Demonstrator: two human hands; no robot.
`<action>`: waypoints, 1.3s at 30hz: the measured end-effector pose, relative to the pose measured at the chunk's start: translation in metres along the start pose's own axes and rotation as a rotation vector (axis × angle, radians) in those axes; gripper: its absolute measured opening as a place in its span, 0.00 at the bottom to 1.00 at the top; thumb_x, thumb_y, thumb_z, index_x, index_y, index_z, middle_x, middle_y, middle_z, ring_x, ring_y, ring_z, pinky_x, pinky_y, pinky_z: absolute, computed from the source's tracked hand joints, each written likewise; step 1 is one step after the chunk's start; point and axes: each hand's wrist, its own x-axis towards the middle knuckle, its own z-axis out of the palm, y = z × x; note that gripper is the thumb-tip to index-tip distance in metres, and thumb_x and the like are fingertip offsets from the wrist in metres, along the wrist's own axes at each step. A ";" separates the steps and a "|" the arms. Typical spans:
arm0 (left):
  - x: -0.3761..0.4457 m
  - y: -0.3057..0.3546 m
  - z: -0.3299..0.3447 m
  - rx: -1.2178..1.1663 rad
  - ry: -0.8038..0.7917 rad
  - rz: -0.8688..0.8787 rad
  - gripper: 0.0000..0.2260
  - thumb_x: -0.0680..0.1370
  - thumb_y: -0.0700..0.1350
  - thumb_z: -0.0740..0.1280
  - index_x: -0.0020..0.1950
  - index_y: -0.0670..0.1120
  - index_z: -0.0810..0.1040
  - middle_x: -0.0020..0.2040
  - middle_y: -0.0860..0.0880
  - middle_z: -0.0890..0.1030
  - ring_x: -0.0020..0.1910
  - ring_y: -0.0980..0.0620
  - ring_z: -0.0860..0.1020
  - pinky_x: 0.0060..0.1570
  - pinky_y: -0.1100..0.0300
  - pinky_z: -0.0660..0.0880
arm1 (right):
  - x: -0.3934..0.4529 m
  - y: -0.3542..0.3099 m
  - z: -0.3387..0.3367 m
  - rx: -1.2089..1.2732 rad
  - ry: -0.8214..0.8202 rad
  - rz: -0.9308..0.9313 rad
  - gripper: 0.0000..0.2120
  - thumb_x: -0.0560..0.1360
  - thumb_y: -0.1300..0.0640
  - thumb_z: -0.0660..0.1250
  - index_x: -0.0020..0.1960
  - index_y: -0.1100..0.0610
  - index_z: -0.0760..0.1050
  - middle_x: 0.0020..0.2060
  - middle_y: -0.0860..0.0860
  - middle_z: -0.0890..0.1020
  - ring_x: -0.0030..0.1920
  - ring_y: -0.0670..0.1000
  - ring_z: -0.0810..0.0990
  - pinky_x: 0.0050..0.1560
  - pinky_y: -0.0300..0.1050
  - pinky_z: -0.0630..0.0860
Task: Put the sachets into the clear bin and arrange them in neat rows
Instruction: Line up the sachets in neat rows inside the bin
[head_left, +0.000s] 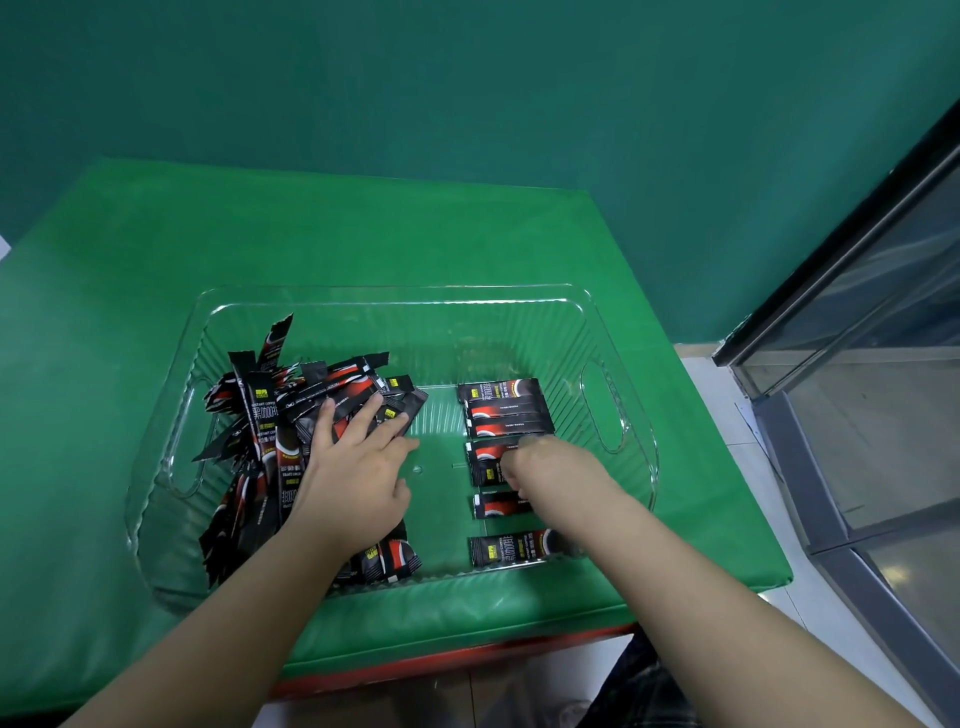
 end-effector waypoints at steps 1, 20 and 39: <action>0.000 0.000 0.001 -0.001 0.000 -0.005 0.22 0.77 0.49 0.60 0.72 0.54 0.68 0.77 0.54 0.60 0.77 0.51 0.47 0.58 0.49 0.16 | -0.001 0.000 0.000 -0.010 0.021 0.003 0.13 0.72 0.72 0.63 0.52 0.58 0.73 0.46 0.54 0.72 0.47 0.53 0.71 0.42 0.47 0.71; 0.000 -0.002 0.003 0.008 0.008 0.003 0.23 0.76 0.49 0.60 0.71 0.54 0.69 0.76 0.54 0.61 0.77 0.51 0.48 0.59 0.48 0.17 | -0.010 0.003 0.020 0.137 0.076 -0.053 0.08 0.73 0.60 0.70 0.52 0.56 0.76 0.50 0.52 0.78 0.52 0.54 0.76 0.46 0.45 0.73; 0.000 -0.001 0.000 -0.005 -0.018 -0.011 0.23 0.76 0.49 0.59 0.72 0.54 0.68 0.76 0.54 0.61 0.77 0.51 0.47 0.58 0.49 0.16 | -0.007 0.001 0.008 -0.037 -0.074 0.016 0.10 0.73 0.70 0.65 0.51 0.59 0.74 0.48 0.55 0.80 0.43 0.55 0.77 0.41 0.44 0.71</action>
